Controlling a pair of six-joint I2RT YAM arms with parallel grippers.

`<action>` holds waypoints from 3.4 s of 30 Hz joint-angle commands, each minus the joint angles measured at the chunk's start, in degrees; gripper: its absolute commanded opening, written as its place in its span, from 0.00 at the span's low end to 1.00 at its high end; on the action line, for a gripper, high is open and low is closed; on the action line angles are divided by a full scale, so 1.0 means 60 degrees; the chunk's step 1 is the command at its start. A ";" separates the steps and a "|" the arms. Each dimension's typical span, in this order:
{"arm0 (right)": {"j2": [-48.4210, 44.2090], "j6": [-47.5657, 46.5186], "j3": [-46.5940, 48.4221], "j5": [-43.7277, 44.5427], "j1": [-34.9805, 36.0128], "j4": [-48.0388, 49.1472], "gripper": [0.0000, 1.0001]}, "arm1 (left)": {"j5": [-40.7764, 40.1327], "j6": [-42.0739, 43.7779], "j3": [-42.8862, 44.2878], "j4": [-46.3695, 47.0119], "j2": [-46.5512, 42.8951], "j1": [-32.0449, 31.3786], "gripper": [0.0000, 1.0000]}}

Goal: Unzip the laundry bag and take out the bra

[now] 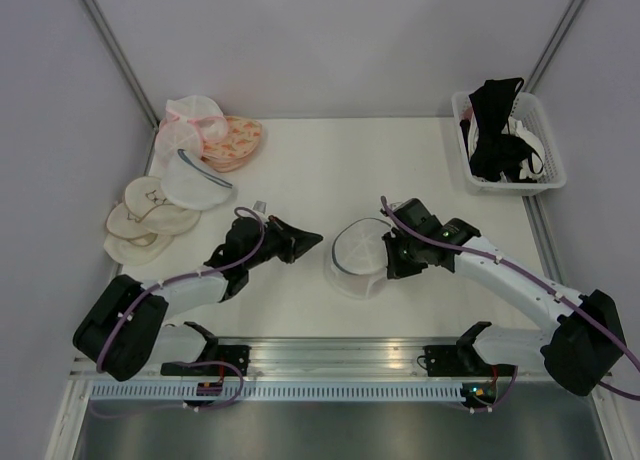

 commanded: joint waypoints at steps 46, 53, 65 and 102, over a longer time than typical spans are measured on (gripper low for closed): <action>-0.0131 0.0608 -0.0877 -0.3547 0.0650 0.3240 0.00 | -0.0744 -0.0712 0.0806 -0.0013 0.0938 -0.1509 0.02; 0.0015 0.0272 -0.0452 -0.2770 0.0650 0.2376 0.08 | -0.0773 -0.0522 0.0688 -0.0100 0.0748 -0.1465 0.02; -0.0131 -0.0168 0.0178 -0.0982 0.0650 0.0178 0.22 | -0.0217 -0.0330 0.0688 0.0075 0.1186 -0.1231 0.02; -0.0511 0.1004 -0.1331 -0.1716 0.0650 0.5145 0.00 | 0.0003 -0.0653 0.0600 0.0486 0.1304 -0.1231 0.02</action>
